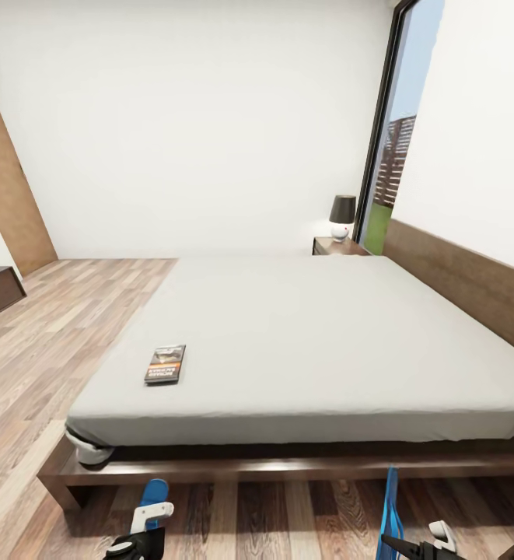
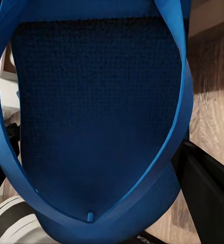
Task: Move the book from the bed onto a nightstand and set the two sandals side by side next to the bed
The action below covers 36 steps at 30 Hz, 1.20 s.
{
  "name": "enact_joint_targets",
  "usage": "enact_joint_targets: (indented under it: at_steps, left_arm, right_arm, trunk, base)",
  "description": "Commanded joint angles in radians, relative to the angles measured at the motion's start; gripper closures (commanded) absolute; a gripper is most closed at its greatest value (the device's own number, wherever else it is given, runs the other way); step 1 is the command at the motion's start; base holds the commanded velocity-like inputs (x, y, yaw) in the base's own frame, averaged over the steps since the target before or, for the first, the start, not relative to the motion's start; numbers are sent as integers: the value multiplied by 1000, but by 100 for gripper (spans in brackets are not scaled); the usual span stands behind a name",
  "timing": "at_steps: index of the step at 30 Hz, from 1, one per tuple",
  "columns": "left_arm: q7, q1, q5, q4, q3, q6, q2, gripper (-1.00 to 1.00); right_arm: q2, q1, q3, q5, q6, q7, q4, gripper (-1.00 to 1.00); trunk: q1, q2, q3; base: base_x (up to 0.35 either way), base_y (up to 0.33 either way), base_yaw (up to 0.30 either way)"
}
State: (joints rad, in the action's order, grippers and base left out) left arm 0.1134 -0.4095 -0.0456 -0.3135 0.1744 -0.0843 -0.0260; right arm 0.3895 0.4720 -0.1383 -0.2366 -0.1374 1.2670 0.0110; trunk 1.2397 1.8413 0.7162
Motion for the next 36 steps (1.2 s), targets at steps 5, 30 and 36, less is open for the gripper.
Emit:
enact_joint_targets:
  at_steps: [5,30,36]
  left_arm:
    - [2,1,-5,-3,4,-5,-3,100]
    - [2,3,-5,-2,4,-5,-3,100]
    - [2,3,-4,-4,5,-13,-1,100]
  right_arm:
    - [0,0,-9,3,-10,3,0,100]
    - [0,0,-7,4,-2,-4,0,100]
    - [0,0,-7,5,-2,-6,0,100]
  trunk:
    - [19,36,17]
    - [115,211,95]
    - [138,253,114]
  base:
    - [0,0,0]
    - [0,0,0]
    - [0,0,0]
